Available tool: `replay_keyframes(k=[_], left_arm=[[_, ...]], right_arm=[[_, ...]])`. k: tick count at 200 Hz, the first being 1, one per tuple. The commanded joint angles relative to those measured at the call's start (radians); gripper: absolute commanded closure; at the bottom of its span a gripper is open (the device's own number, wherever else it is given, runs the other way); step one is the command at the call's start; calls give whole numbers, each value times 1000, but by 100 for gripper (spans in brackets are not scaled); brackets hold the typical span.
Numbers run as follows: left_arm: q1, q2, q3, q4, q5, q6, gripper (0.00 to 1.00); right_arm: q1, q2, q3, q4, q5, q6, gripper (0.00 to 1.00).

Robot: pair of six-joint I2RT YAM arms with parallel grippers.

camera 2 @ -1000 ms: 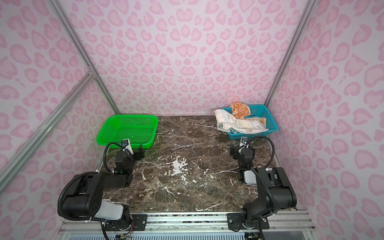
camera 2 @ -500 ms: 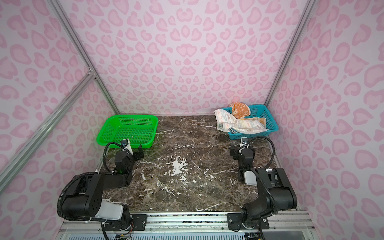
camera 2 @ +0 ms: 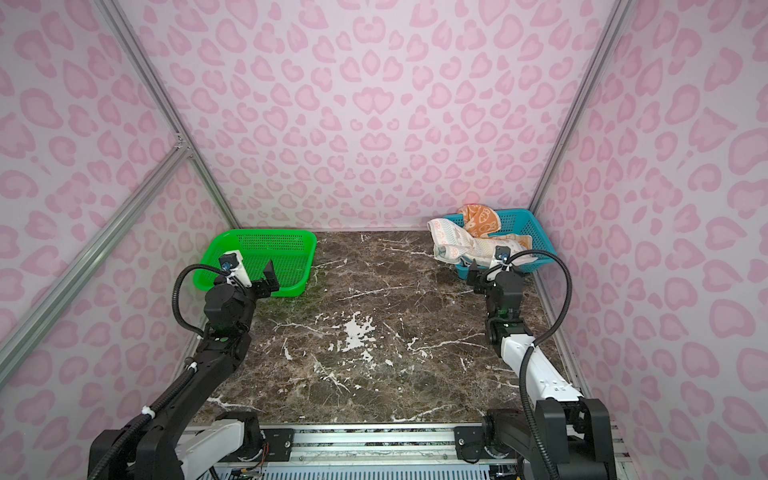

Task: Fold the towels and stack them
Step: 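Reach the right gripper into the teal basket and grasp the white rabbit-print towel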

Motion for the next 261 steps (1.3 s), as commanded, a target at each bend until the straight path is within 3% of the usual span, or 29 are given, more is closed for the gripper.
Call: replay_keyframes(k=[1, 26, 46, 100, 172, 182, 202, 236, 261], left_arm=[[-31, -19, 70, -215, 126, 43, 2], [-76, -3, 130, -326, 203, 51, 0], [-114, 2, 133, -342, 250, 27, 0], [-199, 27, 106, -352, 255, -11, 0], [-243, 23, 71, -328, 257, 6, 0], [-246, 23, 69, -322, 258, 9, 0], [-248, 26, 71, -316, 253, 14, 0], [-249, 39, 79, -314, 237, 13, 1], [-250, 54, 90, -303, 245, 8, 1]], right_arm=[[1, 24, 94, -283, -131, -12, 6], [16, 103, 257, -457, -199, -14, 9], [57, 187, 379, -568, -190, -41, 10], [186, 471, 649, -742, -12, -54, 18], [212, 780, 963, -908, 241, 8, 35], [211, 815, 1003, -944, 251, 6, 41], [213, 855, 1067, -996, 249, 6, 64], [221, 815, 1089, -985, 261, -13, 96], [222, 763, 1107, -987, 295, -27, 100]])
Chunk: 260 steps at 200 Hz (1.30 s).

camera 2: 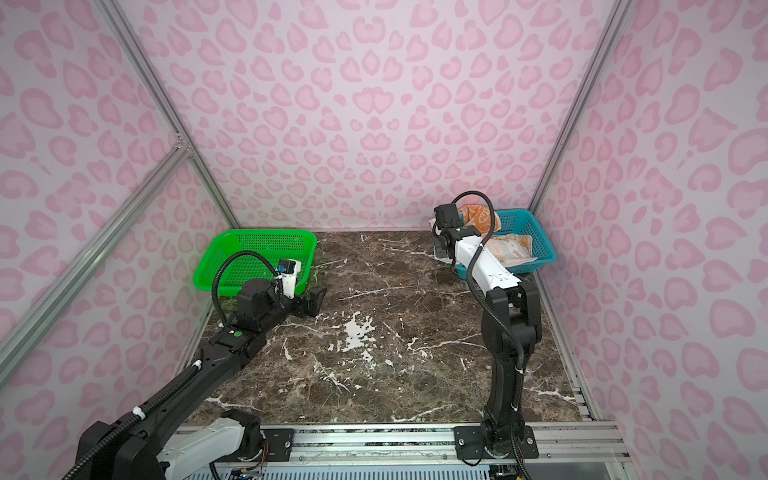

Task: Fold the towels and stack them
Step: 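Reach the right gripper into the teal basket and grasp the white rabbit-print towel, then lift the towel out and lay it on the table with the right gripper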

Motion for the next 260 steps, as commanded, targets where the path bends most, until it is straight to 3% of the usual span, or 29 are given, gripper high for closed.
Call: replay_keyframes(k=[1, 53, 99, 144, 200, 260], left_arm=[[0, 14, 16, 53, 0, 5, 1], [-3, 84, 85, 70, 31, -16, 1], [-14, 135, 173, 110, 79, -28, 1], [-52, 168, 249, 110, 138, -16, 1], [-81, 145, 252, 99, 164, 14, 1], [-80, 28, 187, 14, 130, 76, 0]], right_arm=[[3, -39, 15, -7, 54, -20, 100], [18, -236, -1, 72, 72, -102, 100], [73, -417, 60, 85, -99, -210, 100], [227, -497, 198, 25, -206, -296, 100], [364, -528, 357, 0, -346, -257, 100], [365, -595, 87, 62, -346, -146, 100]])
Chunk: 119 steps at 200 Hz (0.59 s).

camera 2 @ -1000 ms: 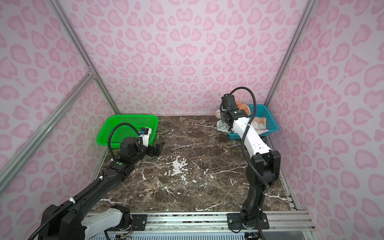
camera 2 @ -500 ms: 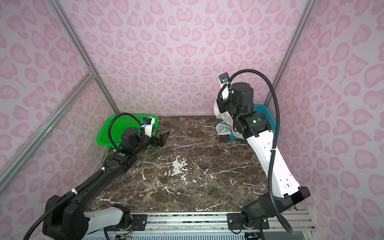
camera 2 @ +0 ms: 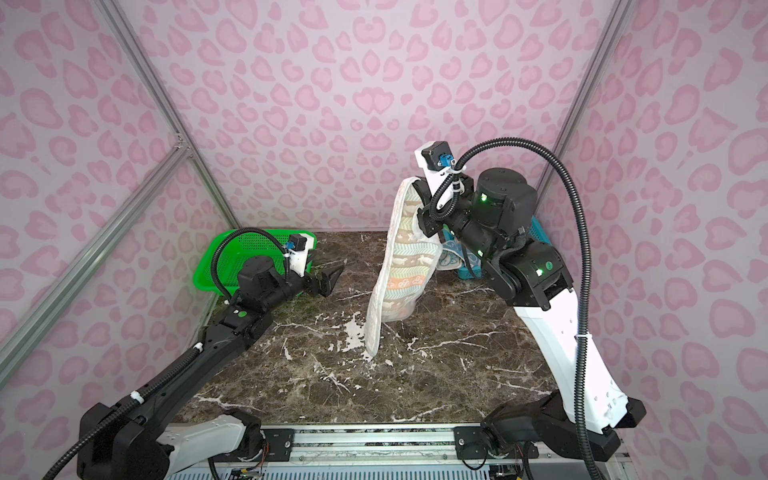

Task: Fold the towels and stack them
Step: 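Lift the towel out and lay it on the table with the right gripper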

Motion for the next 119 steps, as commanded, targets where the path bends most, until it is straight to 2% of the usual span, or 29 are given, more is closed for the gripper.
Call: replay_keyframes(k=[1, 34, 69, 88, 119], left_arm=[[0, -45, -28, -41, -18, 39, 0], [0, -84, -61, -105, -21, 61, 1], [0, -84, -81, -125, -46, 44, 0], [0, -74, -84, -122, -67, 35, 0], [2, -40, -67, -137, -115, 26, 0]], right_arm=[[1, -2, -113, 29, -10, 70, 100], [-15, 37, -297, 30, 28, 164, 100], [-71, 145, -394, -92, 225, 245, 100], [-120, 191, -456, -135, 266, 272, 100], [-145, 241, -506, -205, 301, 279, 73]])
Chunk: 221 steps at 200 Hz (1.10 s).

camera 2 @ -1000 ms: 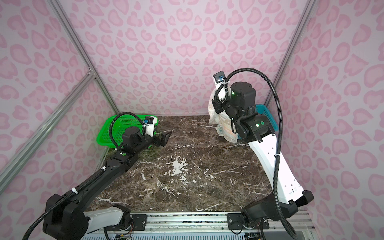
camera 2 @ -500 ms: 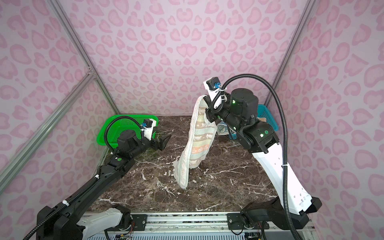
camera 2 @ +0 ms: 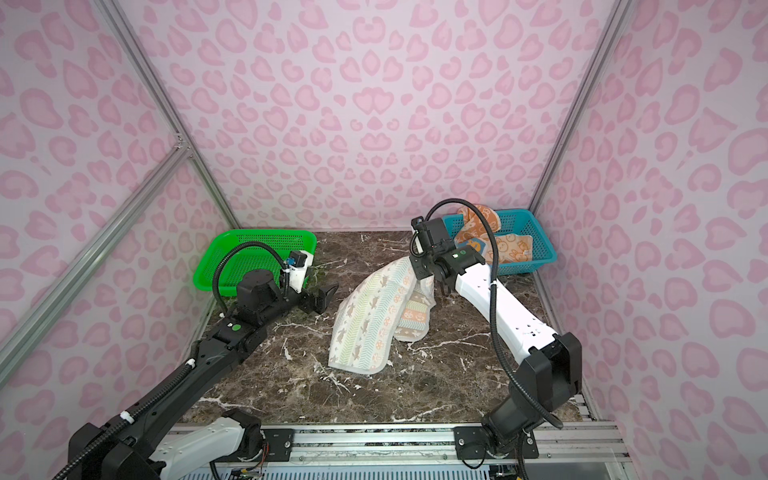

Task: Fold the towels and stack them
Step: 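Lift the towel out and lay it on the table with the right gripper, then regrasp the towel edge with the right gripper while the left gripper reaches toward it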

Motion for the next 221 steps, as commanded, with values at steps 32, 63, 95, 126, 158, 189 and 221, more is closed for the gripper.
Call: replay_keyframes(k=[32, 63, 95, 126, 158, 189, 221], left_arm=[[6, 46, 16, 3, -93, -43, 1], [35, 65, 28, 25, -109, -116, 2], [73, 69, 32, 11, -105, -146, 2], [121, 39, 10, 1, -109, -159, 2], [173, -12, -14, -19, -105, -157, 2], [227, -65, -45, -36, -95, -150, 2], [260, -94, -67, -49, -87, -126, 3]], right_arm=[[89, -85, -133, 14, 65, -65, 42], [185, -193, -235, 83, -67, -173, 31], [296, -237, -365, 132, -147, -187, 33], [417, -192, -453, 182, -197, -155, 37], [518, -61, -488, 229, -226, -137, 41], [578, 52, -485, 273, -239, -131, 42], [599, 140, -478, 269, -226, -127, 41]])
